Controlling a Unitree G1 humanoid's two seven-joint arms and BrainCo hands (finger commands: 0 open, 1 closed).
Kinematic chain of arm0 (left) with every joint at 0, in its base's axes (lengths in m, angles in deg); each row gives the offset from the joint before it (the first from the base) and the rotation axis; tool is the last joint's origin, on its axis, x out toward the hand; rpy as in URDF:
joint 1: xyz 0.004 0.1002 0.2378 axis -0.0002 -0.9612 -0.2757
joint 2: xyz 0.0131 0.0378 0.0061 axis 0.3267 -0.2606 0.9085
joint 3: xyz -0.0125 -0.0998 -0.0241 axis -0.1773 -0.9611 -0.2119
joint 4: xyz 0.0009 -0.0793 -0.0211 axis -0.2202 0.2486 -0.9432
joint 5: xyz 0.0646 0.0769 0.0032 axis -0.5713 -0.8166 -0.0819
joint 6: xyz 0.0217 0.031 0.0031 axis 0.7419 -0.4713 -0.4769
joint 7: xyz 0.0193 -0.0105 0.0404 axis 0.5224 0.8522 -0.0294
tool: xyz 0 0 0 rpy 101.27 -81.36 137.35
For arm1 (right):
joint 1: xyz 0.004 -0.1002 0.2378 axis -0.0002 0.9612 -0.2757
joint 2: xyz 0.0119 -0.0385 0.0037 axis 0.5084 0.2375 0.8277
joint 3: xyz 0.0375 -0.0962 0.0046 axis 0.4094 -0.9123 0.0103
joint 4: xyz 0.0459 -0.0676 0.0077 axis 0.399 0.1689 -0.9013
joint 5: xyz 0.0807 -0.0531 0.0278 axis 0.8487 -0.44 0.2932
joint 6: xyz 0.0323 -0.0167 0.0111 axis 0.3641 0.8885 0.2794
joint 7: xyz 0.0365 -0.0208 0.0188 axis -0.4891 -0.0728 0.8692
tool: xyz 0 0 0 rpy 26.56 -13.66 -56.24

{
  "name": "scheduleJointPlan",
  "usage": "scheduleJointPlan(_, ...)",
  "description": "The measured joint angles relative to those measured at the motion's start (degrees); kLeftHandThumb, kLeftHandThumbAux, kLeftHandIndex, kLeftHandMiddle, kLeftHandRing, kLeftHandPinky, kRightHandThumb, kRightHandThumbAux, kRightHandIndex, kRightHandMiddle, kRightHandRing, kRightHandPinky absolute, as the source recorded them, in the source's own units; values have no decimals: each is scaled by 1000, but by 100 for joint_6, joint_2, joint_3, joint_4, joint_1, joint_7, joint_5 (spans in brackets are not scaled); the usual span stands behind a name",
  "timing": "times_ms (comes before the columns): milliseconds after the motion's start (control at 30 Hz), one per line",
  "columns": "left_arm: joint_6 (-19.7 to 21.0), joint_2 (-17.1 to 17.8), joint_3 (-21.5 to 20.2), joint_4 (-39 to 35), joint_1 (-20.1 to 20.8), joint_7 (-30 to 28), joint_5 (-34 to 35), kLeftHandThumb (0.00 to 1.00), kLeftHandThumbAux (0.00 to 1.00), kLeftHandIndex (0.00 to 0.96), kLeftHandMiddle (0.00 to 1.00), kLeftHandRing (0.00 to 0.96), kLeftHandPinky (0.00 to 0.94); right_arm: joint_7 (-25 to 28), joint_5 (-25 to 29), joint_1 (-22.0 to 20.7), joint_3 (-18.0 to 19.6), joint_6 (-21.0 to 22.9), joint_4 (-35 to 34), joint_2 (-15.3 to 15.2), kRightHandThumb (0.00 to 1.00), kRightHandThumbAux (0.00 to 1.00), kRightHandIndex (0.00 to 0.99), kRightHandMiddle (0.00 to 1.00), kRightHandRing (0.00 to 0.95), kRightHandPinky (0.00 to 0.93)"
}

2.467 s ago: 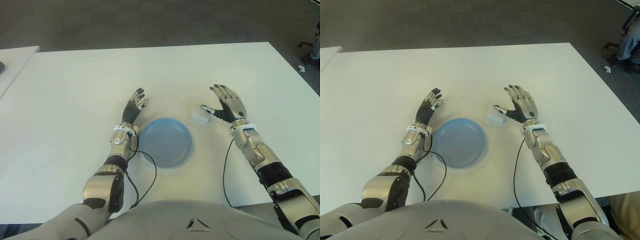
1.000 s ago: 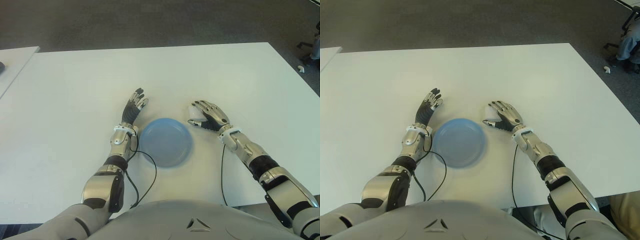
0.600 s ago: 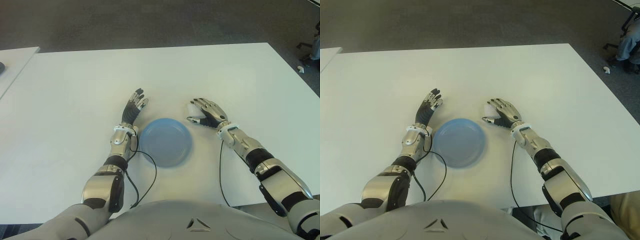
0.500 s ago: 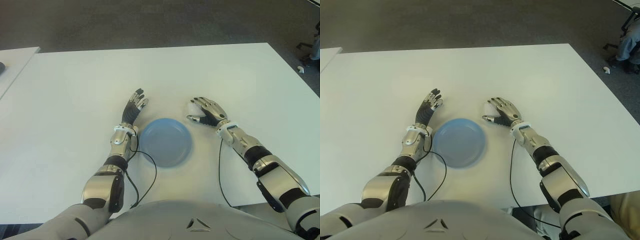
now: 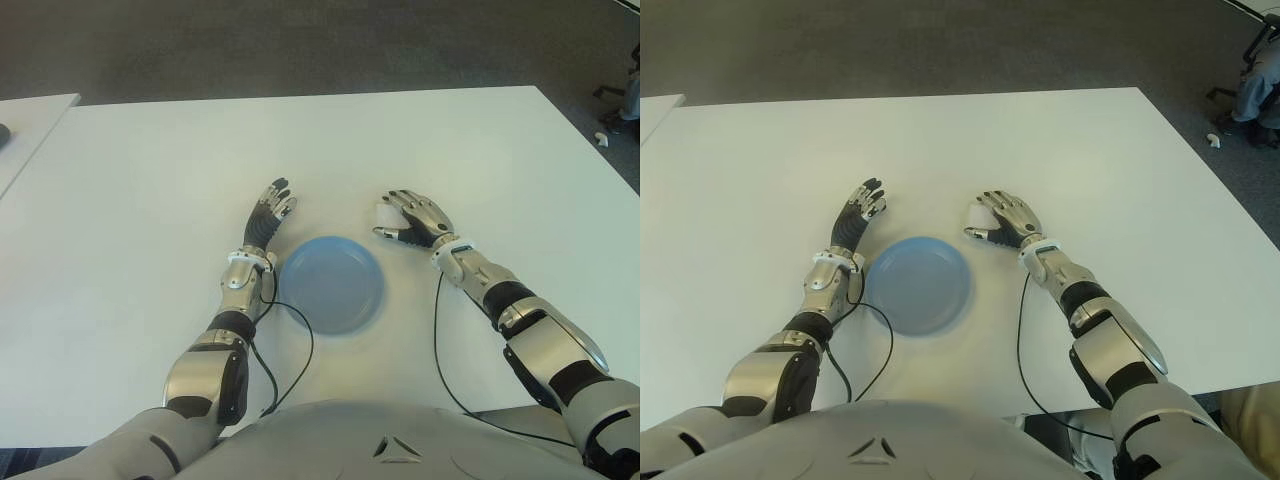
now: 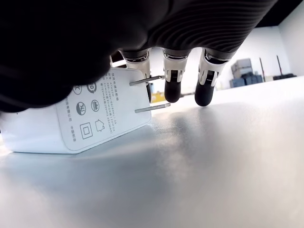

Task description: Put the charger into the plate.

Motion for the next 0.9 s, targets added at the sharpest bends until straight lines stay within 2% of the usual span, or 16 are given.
scheduleJointPlan(900, 12, -45, 45, -432, -300, 0, 14, 2, 533, 149, 120, 119, 173, -226, -89, -302, -495, 55, 594, -22, 319, 126, 0, 0, 0, 0)
